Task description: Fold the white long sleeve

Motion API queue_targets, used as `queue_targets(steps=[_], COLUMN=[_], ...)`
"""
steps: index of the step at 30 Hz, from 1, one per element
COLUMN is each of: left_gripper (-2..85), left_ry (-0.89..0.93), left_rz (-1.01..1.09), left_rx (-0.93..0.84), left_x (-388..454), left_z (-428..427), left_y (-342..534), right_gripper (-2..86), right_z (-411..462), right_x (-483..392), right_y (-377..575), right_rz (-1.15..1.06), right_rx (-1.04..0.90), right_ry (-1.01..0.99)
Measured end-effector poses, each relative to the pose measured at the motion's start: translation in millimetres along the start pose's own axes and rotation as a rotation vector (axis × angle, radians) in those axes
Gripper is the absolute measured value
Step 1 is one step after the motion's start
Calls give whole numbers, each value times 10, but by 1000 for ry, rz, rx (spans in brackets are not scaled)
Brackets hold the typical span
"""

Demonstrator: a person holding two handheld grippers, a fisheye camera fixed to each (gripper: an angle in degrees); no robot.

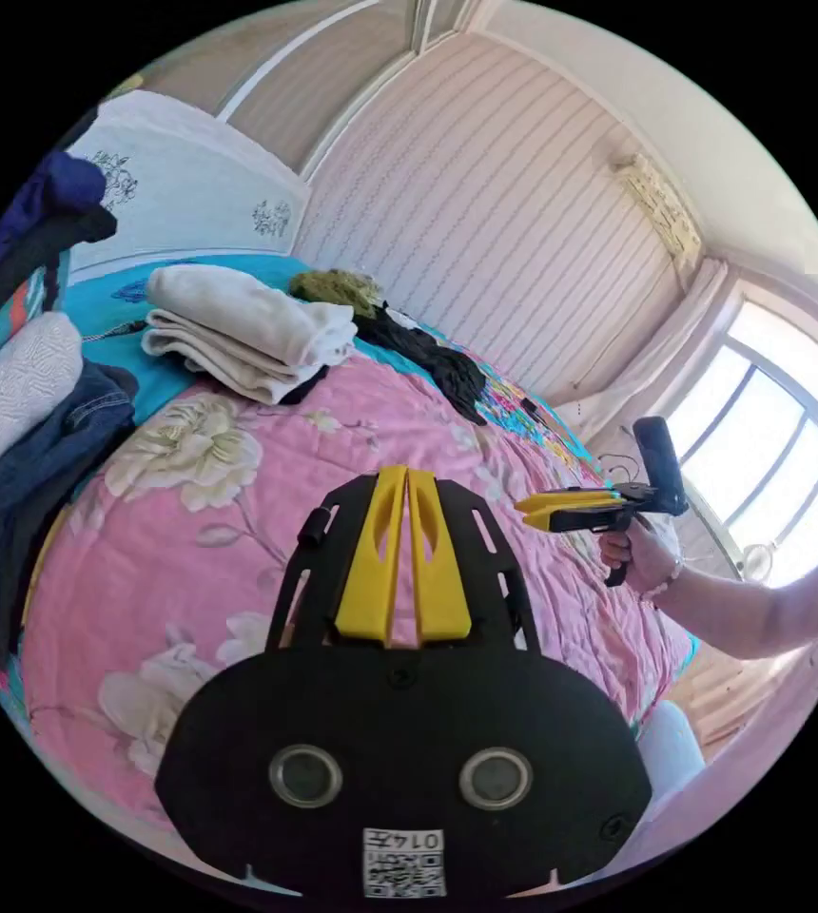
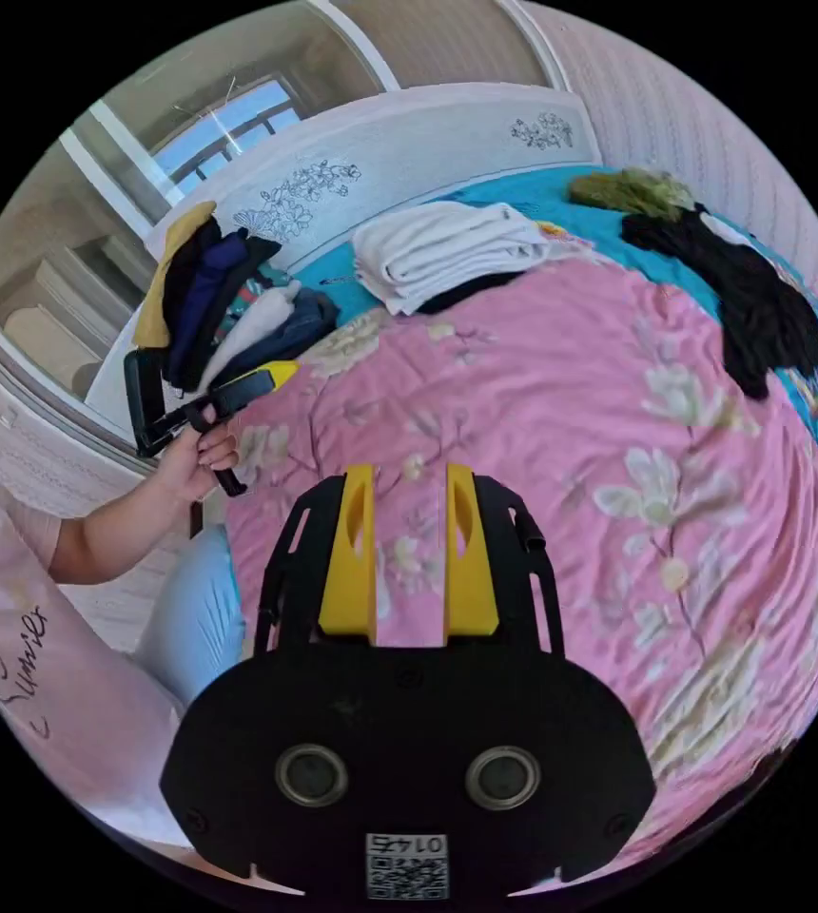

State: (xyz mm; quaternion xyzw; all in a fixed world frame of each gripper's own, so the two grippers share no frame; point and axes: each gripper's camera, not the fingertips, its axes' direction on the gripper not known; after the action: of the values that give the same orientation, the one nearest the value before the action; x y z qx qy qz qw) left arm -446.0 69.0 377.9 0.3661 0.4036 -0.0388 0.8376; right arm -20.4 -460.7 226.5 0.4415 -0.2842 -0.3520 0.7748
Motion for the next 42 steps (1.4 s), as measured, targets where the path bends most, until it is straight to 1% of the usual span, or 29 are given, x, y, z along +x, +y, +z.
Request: queue_targets(steps=[2, 3, 5, 6, 8, 9, 11, 13, 17, 19, 21, 22, 23, 24, 26, 29, 32, 34, 36, 38, 40, 42], left_gripper=[-7, -6, 4, 7, 27, 30, 47, 58, 69, 72, 76, 78, 79, 79, 78, 81, 90, 95, 101, 100, 70, 42], left_ry=[53, 79, 186, 212, 311, 332, 405, 465, 528, 531, 514, 494, 490, 487, 472, 466, 472, 462, 447, 408, 433, 459], left_rz=[89, 110, 185, 201, 264, 283, 378, 436, 568, 638, 705, 735, 779, 801, 838, 828, 851, 878, 852, 794, 737, 683], left_rx=[-65, -78, -126, -140, -209, -223, -245, -264, -319, -346, -377, -374, -347, -332, -293, -341, -401, -420, -470, -577, -634, -630], left_x=[645, 805, 1424, 1576, 2180, 2337, 2981, 3461, 4520, 4937, 5309, 5511, 5692, 5769, 5982, 6203, 6537, 6764, 6942, 7097, 7136, 7119], left_z=[167, 224, 520, 609, 978, 1072, 1441, 1726, 2379, 2672, 2941, 3062, 3140, 3176, 3386, 3845, 4309, 4553, 4834, 5213, 5351, 5305], left_y=[363, 442, 723, 779, 939, 970, 1084, 1146, 1282, 1340, 1385, 1403, 1422, 1432, 1462, 1503, 1651, 1790, 1917, 2105, 2155, 2100], right_gripper=[112, 113, 118, 120, 131, 132, 134, 134, 135, 131, 107, 89, 66, 52, 26, 17, 12, 10, 9, 7, 6, 4], right_z=[-554, -718, -1424, -1609, -2343, -2518, -3136, -3498, -4138, -4321, -4451, -4577, -4817, -4963, -5537, -5947, -6106, -6168, -6234, -6343, -6439, -6542], right_x=[321, 397, 674, 731, 922, 962, 1128, 1284, 1644, 1785, 1953, 1997, 1921, 1851, 1556, 1281, 1157, 1084, 985, 827, 680, 499], right_y=[974, 1201, 1986, 2141, 2605, 2684, 2879, 2922, 2908, 2959, 3100, 3240, 3424, 3542, 4114, 4836, 5347, 5498, 5533, 5510, 5499, 5496], right_rz=[185, 228, 397, 431, 546, 565, 613, 637, 679, 722, 823, 850, 856, 864, 930, 1022, 1088, 1094, 1071, 1039, 1018, 994], right_rx=[-55, -62, -80, -78, -33, -12, 74, 109, 197, 190, 104, 89, 186, 255, 502, 667, 725, 720, 693, 661, 654, 646], right_ry=[133, 175, 376, 420, 562, 586, 660, 695, 707, 749, 810, 780, 717, 701, 663, 621, 530, 498, 504, 521, 529, 540])
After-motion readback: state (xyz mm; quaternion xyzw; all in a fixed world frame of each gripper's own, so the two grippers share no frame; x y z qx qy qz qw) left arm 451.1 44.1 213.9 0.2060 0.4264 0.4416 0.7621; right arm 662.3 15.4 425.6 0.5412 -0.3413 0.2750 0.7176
